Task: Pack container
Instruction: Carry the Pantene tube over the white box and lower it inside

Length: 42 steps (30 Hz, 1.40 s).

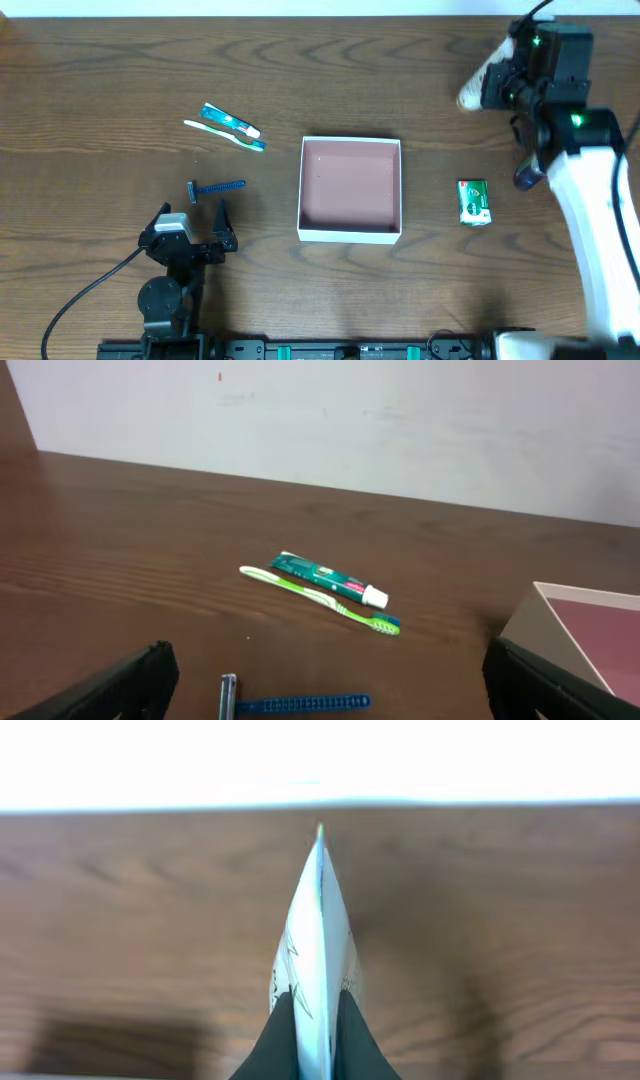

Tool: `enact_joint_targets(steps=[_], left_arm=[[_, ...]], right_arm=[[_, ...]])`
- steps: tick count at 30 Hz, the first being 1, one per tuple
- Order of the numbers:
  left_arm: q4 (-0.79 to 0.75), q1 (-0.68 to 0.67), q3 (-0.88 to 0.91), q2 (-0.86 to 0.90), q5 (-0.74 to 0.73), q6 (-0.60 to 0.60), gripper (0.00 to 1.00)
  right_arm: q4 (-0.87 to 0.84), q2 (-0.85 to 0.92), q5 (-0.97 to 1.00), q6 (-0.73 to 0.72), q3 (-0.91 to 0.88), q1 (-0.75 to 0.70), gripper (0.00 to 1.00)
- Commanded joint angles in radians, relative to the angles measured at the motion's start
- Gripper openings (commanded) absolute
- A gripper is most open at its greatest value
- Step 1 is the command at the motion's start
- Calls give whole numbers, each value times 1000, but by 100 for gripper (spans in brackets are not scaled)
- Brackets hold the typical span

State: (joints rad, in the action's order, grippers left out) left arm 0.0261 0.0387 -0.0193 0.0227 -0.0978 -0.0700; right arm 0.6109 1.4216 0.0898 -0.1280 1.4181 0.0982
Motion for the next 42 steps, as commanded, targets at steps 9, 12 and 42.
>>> enact_joint_targets(steps=[9, 12, 42], left_arm=[[37, 5, 15, 1, -11, 14, 98], [37, 5, 15, 1, -11, 14, 98], [37, 5, 15, 1, -11, 14, 98]], right_arm=[[156, -154, 221, -376, 42, 290, 1], [170, -142, 220, -433, 42, 342, 1], [67, 203, 269, -508, 42, 669, 1]])
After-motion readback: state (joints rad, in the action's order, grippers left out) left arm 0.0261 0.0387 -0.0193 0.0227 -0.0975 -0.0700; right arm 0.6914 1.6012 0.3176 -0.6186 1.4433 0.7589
